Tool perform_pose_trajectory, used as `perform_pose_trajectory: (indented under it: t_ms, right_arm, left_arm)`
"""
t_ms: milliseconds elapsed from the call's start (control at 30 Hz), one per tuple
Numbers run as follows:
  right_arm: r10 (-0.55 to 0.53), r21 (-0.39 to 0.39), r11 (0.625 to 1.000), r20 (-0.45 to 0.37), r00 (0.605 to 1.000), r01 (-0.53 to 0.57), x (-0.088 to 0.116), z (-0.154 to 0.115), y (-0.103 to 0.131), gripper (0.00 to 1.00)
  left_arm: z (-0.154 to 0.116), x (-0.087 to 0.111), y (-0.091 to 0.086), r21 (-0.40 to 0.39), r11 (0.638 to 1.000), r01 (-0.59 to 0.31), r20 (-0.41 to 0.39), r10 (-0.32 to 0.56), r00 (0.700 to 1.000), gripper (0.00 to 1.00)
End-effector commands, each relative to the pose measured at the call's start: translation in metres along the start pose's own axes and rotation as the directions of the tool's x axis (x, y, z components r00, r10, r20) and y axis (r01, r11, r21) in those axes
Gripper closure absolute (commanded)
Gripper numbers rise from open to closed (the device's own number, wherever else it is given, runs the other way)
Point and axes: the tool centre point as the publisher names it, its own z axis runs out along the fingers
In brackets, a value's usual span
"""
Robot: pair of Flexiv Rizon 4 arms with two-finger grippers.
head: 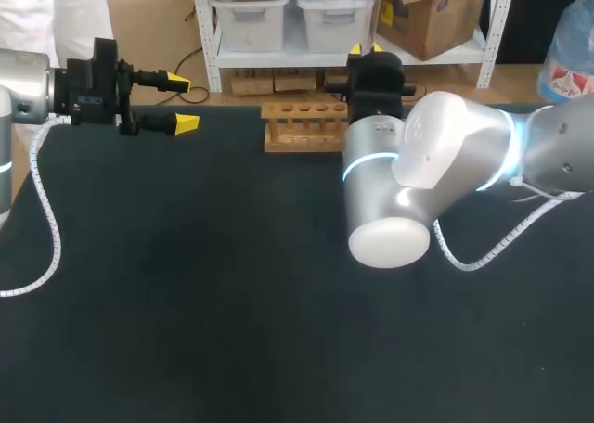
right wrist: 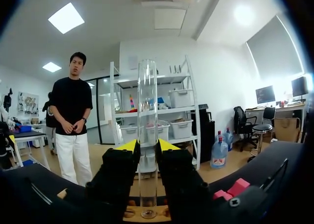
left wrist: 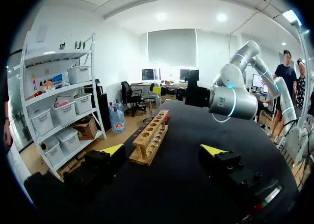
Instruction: Grasp the test tube, adjust it, and insert it.
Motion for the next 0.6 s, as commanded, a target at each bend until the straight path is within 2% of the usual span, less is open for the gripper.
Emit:
perform_pose_trajectory:
  t_ms: [33, 367, 600]
  right_arm:
    - [0.006, -0.01, 1.0, -0.001, 1.0, -0.006, 0.004, 0.003, -0.001, 1.0]
    - [0.014, 0.002, 1.0, -0.008, 1.0, -0.014, 0.01, 0.002, -0.003, 1.0]
    - [0.031, -0.007, 0.999, -0.035, 0.999, -0.031, 0.024, 0.003, 0.0, 1.0]
  left_arm:
    - [0.0, 0.001, -0.001, -0.005, 1.0, -0.003, 0.004, 0.003, 1.0, 0.0]
    - [0.0, 0.001, -0.001, -0.005, 1.0, -0.003, 0.004, 0.003, 1.0, 0.0]
    - [0.0, 0.001, -0.001, -0.005, 1.0, -0.003, 0.004, 0.003, 1.0, 0.0]
